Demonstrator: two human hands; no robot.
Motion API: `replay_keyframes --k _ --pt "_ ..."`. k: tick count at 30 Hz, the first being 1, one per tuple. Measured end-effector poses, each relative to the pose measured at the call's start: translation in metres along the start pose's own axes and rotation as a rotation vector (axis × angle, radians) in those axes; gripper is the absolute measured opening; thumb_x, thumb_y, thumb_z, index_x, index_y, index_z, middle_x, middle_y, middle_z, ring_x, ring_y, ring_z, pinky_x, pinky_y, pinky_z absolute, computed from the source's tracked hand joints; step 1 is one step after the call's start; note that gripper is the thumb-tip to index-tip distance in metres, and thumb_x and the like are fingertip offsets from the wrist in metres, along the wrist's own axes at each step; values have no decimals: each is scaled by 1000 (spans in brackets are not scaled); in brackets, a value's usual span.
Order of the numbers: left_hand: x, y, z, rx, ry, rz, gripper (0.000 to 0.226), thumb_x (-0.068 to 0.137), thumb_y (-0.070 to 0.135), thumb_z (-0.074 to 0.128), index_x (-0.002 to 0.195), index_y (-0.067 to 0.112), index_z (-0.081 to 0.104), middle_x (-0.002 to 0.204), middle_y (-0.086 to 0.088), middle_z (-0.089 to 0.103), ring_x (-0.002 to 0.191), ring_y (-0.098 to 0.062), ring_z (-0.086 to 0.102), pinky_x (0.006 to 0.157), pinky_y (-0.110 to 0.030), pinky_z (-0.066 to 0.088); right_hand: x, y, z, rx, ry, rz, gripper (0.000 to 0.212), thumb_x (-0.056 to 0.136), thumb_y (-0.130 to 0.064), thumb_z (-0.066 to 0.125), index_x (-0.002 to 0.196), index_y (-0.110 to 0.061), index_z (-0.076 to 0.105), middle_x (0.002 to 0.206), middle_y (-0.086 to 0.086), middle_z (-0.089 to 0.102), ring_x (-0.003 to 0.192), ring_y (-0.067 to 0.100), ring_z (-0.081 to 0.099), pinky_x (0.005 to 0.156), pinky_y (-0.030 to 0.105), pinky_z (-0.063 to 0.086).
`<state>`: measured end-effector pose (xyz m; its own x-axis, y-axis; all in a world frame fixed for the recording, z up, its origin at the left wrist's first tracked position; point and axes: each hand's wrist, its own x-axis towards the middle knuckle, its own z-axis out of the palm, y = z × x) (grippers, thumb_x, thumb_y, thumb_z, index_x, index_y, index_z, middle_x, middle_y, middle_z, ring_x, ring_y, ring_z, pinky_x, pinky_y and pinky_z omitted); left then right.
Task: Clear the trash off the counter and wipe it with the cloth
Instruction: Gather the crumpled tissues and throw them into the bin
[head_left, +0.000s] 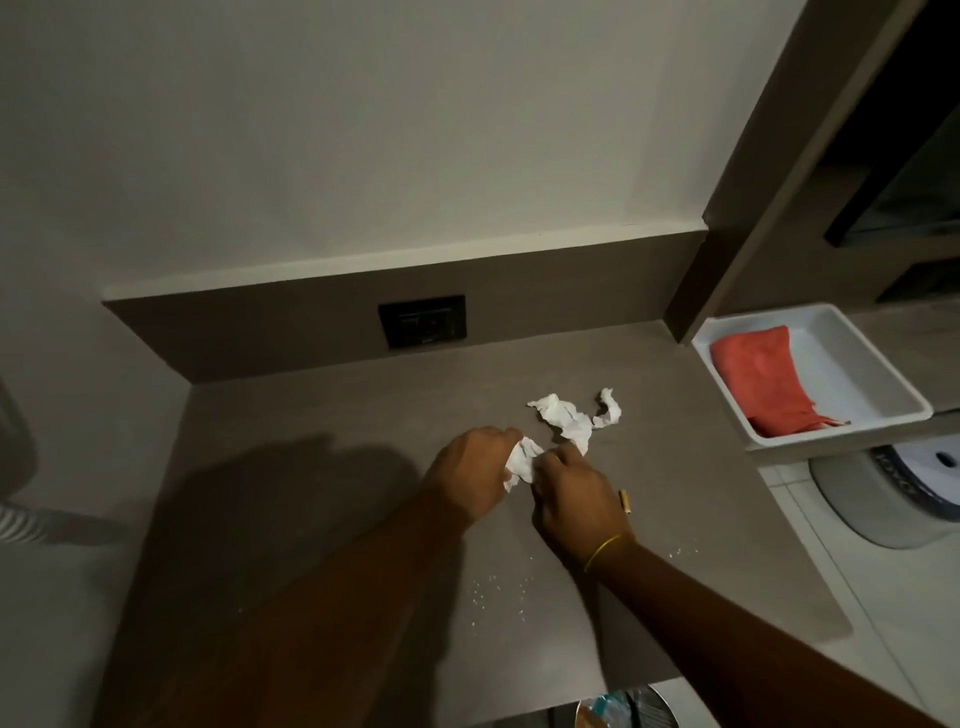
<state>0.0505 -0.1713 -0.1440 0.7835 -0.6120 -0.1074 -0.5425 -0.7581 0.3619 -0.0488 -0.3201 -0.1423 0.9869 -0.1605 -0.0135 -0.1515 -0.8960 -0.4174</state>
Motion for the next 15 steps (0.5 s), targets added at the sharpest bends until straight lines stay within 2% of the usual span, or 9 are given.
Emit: replay_keyframes --k 3,5,10,12,14,15 --pt "1 0 -2 -71 -1 -36 41 84 22 79 124 22 69 120 -2 73 109 -27 70 95 -42 58 -2 9 -15 85 52 37 6 82 -7 62 88 -11 62 95 9 61 73 35 63 62 39 50" --pt "0 -2 -4 -132 35 -75 36 82 22 81 117 21 73 117 -2 74 106 -26 70 93 -41 58 1 20 -30 131 96 38 12 83 -3 65 93 -8 67 97 11 64 80 35 65 68 39 52" --pt "-17 -3 -17 -350 243 -104 21 81 4 71 101 7 75 99 -10 75 91 -33 69 82 -44 57 24 50 -64 246 236 103 17 90 -4 70 105 -13 69 107 5 65 93 22 63 79 27 47" --pt "-24 0 -22 -392 308 -46 23 79 -5 67 98 2 75 95 -11 74 86 -32 69 77 -44 58 42 63 -70 224 227 153 27 86 -1 73 110 -11 69 113 8 64 96 26 64 82 29 51" --pt "-28 4 -26 -386 353 -3 24 78 -7 65 98 2 75 96 -11 75 86 -29 70 75 -43 59 65 73 -72 162 157 233 35 83 -1 74 117 -8 69 124 14 61 104 32 65 92 38 54" --pt "-29 6 -27 -371 366 8 25 79 -5 64 99 2 76 98 -10 75 88 -28 71 77 -41 60 74 75 -70 129 97 245 37 84 -4 74 120 -7 69 129 15 59 108 33 64 98 37 52"
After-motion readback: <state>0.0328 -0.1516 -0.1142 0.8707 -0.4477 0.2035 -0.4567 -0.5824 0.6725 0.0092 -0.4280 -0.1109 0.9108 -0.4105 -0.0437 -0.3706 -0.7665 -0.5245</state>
